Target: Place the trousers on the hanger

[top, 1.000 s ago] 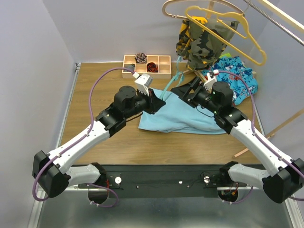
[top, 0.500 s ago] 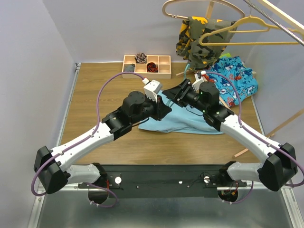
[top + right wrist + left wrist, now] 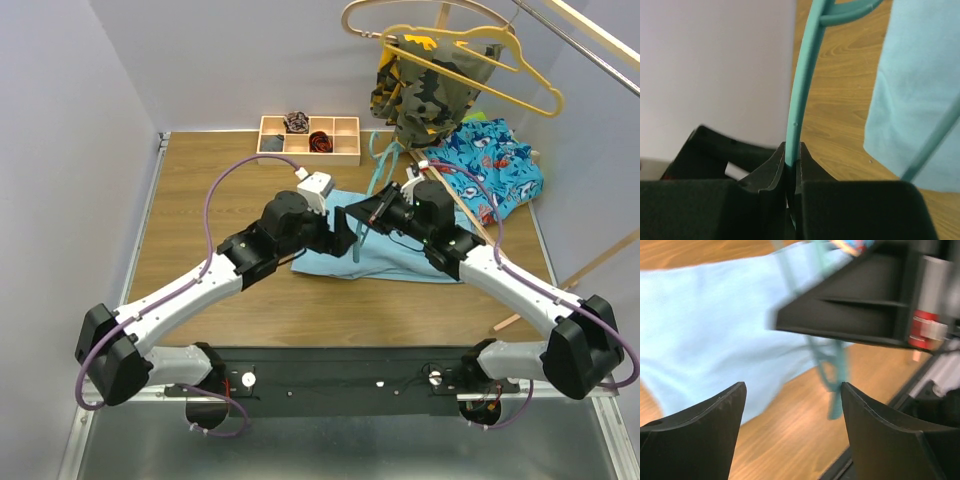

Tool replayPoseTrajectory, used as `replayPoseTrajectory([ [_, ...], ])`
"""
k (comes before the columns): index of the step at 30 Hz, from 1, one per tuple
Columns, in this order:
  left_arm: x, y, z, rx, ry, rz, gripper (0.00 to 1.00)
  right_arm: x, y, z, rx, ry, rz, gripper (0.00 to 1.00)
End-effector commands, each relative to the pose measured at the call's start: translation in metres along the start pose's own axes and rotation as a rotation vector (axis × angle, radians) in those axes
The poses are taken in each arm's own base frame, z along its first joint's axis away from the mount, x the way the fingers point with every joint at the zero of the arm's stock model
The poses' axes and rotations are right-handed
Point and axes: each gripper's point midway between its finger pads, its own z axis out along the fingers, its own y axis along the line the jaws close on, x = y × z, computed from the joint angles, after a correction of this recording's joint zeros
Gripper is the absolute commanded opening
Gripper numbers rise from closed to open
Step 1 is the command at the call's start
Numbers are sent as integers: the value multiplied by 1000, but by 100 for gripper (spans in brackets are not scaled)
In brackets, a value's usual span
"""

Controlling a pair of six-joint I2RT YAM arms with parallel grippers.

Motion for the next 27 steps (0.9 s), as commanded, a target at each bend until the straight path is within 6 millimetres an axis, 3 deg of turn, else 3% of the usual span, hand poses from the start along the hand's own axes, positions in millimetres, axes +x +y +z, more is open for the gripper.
replayPoseTrajectory([
  [1, 37, 89, -3, -211, 82, -125, 84, 9, -14, -5, 15, 17, -5, 1],
  [4, 38, 132, -14, -260, 38, -186, 85, 18, -12, -9, -22, 56, -36, 1],
  [6, 43, 147, -12, -265, 24, -229, 85, 29, -7, -11, -86, 110, -60, 1],
  [7, 60, 154, -13, -255, 53, -265, 85, 34, -5, -11, -112, 132, -60, 1],
  [8, 57, 166, -13, -261, 21, -289, 85, 43, -1, -13, -153, 175, -36, 1],
  [10, 75, 175, -11, -247, 36, -335, 85, 49, 4, -17, -250, 174, -24, 1],
  [11, 69, 181, -9, -240, -2, -338, 85, 51, 5, -18, -267, 183, -2, 1],
  [20, 86, 171, 16, -60, -28, -423, 84, 62, 7, -16, -328, 228, -51, 1],
  [27, 108, 189, 38, -88, 20, -441, 82, 66, 7, -10, -368, 243, -43, 1],
])
